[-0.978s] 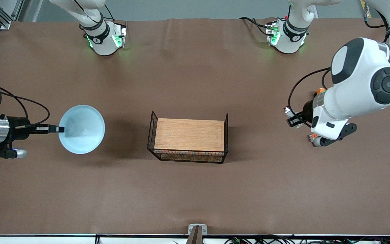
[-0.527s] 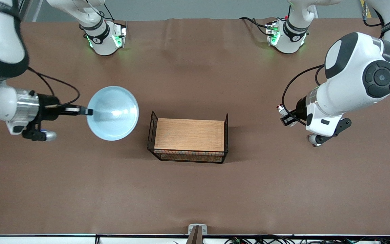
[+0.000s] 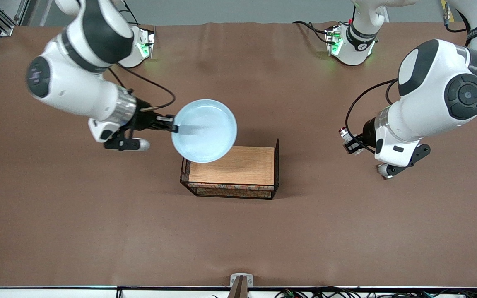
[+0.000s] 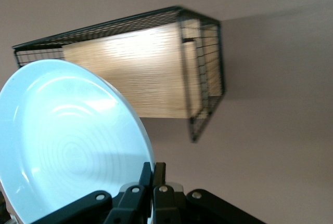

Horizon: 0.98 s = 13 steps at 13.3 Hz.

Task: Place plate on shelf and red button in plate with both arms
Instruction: 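Carry the plate over the wire basket with the right gripper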

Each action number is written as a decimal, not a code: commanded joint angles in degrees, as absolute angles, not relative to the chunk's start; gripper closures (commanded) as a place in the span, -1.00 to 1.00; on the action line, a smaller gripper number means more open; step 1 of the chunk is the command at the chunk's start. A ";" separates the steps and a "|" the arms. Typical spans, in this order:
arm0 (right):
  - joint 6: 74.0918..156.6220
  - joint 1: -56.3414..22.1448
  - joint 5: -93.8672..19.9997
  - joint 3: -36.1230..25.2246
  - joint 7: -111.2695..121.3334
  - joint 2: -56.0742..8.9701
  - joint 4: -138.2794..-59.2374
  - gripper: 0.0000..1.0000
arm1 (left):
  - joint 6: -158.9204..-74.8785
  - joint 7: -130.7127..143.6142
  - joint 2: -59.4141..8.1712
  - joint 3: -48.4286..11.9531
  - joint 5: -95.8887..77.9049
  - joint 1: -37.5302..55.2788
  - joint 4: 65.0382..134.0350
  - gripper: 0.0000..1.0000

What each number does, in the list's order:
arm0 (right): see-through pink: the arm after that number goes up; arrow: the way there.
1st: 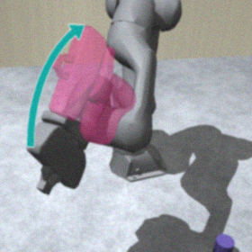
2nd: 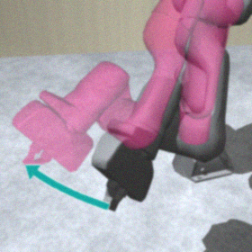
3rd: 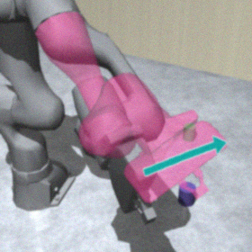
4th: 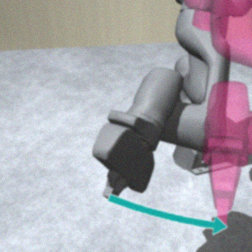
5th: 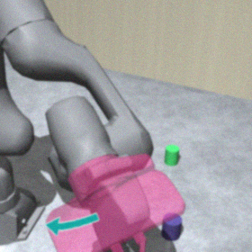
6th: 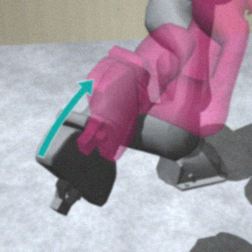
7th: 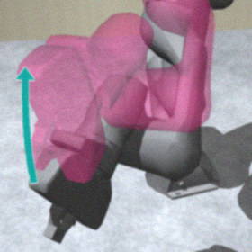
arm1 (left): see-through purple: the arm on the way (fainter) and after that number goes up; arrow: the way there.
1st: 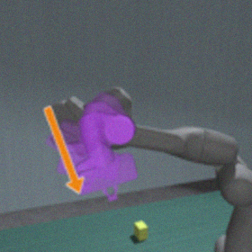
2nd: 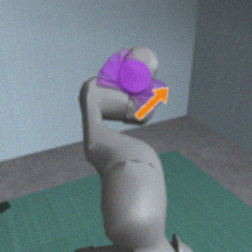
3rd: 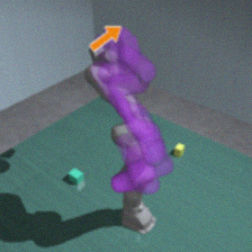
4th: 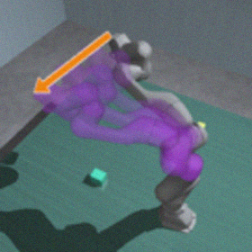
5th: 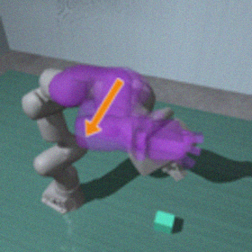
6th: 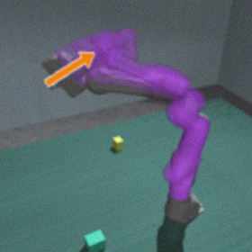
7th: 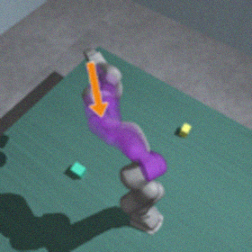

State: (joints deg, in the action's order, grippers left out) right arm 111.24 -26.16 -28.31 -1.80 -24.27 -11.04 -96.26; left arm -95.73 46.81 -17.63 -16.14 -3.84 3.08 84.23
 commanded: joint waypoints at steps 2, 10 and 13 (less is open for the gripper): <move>118.98 -30.66 -29.36 -2.64 -26.81 -13.17 -97.73 1.00 | -94.57 47.81 -17.31 -16.52 -2.72 2.99 83.67 0.60; 126.64 -34.71 -29.18 -2.72 -27.51 -19.24 -97.65 1.00 | -94.66 47.81 -17.49 -16.52 -2.90 2.99 83.67 0.61; 129.89 -35.51 -29.18 -2.72 -27.51 -21.17 -97.65 1.00 | -94.66 47.81 -17.67 -16.52 -2.90 3.08 83.67 0.60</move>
State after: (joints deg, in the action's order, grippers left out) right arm 127.94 -34.29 -28.31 -1.92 -26.72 -19.91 -98.03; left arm -95.70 46.81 -17.64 -16.14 -3.84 3.09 84.23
